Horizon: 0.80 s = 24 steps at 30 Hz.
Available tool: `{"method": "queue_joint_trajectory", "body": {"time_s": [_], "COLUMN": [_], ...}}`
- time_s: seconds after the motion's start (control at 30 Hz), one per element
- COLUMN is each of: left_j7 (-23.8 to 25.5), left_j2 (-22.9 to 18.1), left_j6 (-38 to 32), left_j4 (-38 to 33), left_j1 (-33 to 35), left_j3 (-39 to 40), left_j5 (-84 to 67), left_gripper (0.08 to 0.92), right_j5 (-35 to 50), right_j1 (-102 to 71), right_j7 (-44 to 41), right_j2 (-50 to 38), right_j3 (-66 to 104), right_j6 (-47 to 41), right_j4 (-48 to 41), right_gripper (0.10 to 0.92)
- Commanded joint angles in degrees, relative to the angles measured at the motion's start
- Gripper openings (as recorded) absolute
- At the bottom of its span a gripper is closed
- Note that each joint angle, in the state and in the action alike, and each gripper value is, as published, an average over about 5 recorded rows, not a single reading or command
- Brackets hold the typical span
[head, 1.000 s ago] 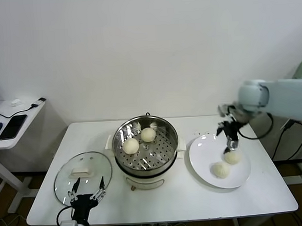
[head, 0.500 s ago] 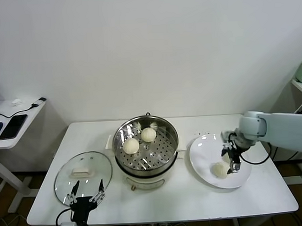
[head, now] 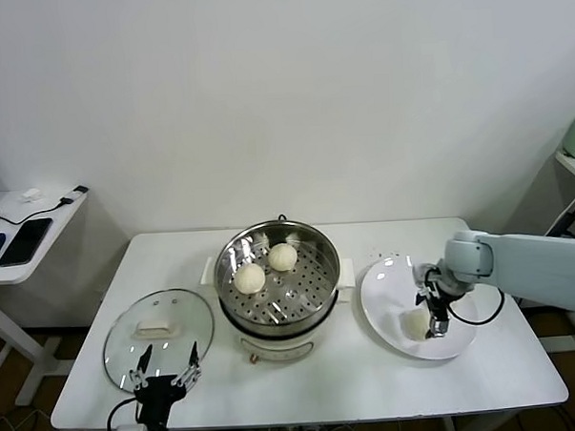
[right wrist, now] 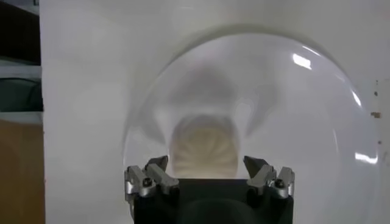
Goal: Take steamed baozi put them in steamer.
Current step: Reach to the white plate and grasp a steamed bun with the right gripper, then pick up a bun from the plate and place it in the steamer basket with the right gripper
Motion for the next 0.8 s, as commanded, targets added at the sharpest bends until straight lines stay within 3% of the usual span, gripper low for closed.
{"method": "queue_joint_trajectory", "body": {"time_s": [0.03, 0.3, 0.5, 0.8], "left_j7": [0.0, 0.0, 0.0, 0.2], "left_j2": [0.1, -0.1, -0.4, -0.3], "left_j6": [-0.1, -0.1, 0.3, 0.7], "left_j4": [-0.1, -0.5, -1.3, -2.7], "left_j1": [0.1, 0.6, 0.7, 1.0], "left_j3": [0.1, 0.3, 0.6, 0.8], "left_j5": [-0.1, 0.0, 0.2, 0.3], "left_gripper": [0.823, 0.823, 0.823, 0.823], "right_j5": [-1.4, -2.0, 0.7, 6.1], "right_j1": [-2.2, 0.6, 13.5, 41.7], "right_j7": [-0.2, -1.7, -5.9, -18.4], "right_j2": [0.6, 0.2, 2.2, 14.7], "right_j3": [1.9, 0.7, -4.5, -12.0], "right_j6": [-0.2, -0.1, 3.0, 19.3], "right_j4": [-1.0, 0.2, 1.2, 0.4], "right_gripper": [0.778, 0.612, 0.586, 0.585]}}
